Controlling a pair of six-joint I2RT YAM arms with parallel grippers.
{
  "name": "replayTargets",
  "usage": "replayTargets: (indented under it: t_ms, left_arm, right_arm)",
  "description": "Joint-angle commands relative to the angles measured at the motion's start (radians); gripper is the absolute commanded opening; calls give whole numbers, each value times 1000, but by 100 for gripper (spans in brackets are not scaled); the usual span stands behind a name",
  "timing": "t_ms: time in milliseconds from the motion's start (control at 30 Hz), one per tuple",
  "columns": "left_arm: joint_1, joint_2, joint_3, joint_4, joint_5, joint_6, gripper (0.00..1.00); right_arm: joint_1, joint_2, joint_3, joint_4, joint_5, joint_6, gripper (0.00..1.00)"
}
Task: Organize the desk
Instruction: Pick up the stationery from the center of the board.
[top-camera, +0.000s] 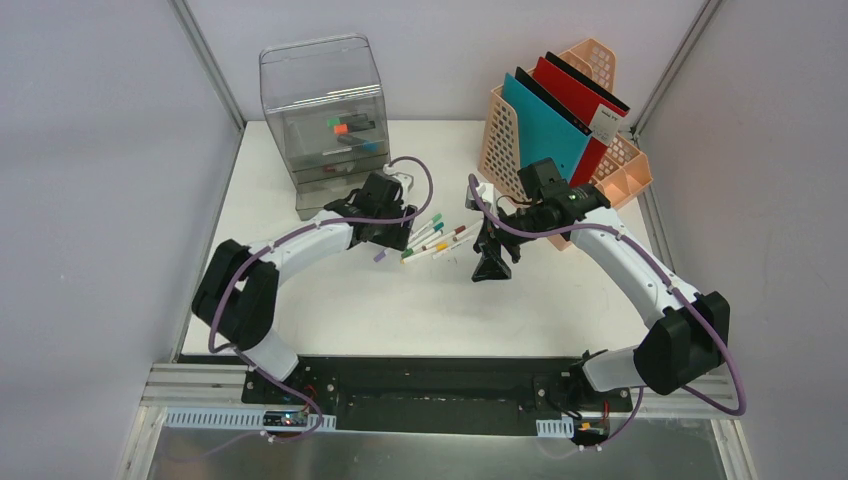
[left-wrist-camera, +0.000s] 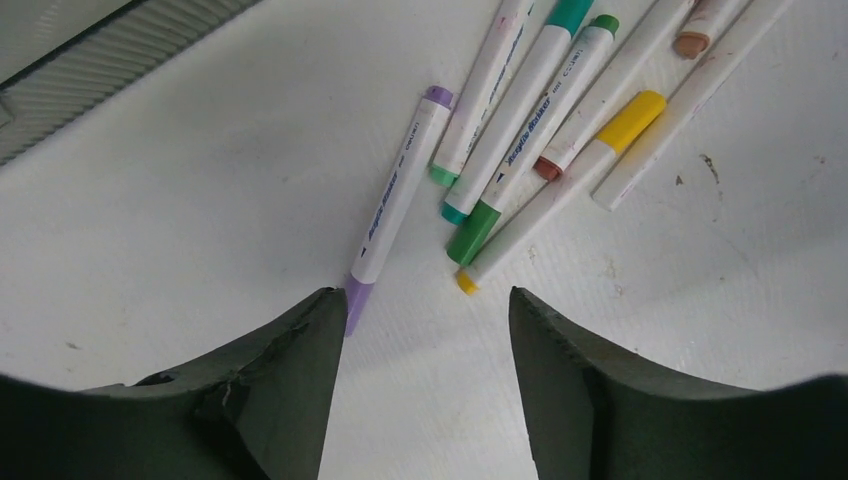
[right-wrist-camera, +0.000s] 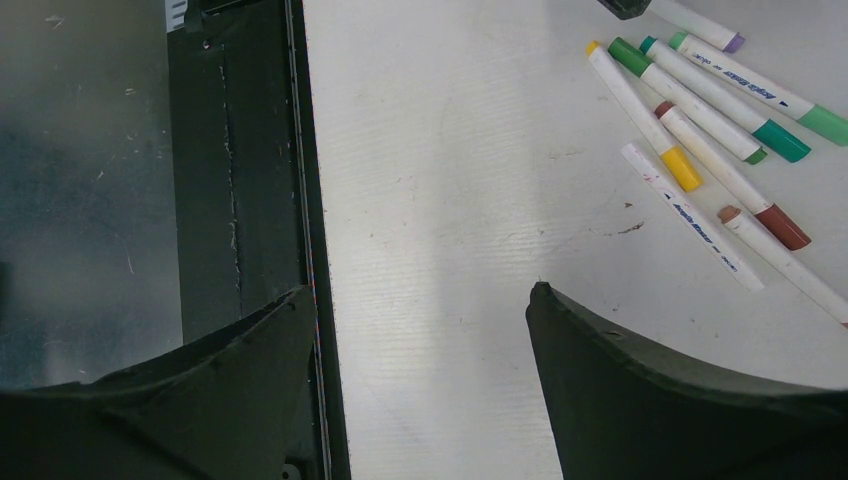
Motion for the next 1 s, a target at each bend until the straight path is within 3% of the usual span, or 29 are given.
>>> replayTargets:
  t_ms: [0, 167, 433, 967]
  left_arm:
    - [-5, 76, 83, -46, 30, 74, 58]
    - [-5, 141, 131, -75, 27, 103, 43]
    - [-6, 206, 172, -100, -20, 135, 32]
    - [-7, 291, 196, -114, -46, 155, 28]
  right_arm:
    - [-2, -9, 34, 2, -4, -28, 80]
    - [-2, -9, 35, 0, -6, -31, 80]
    - [-2, -5, 35, -3, -6, -32, 80]
    - [-2, -4, 35, -4, -5, -33, 81]
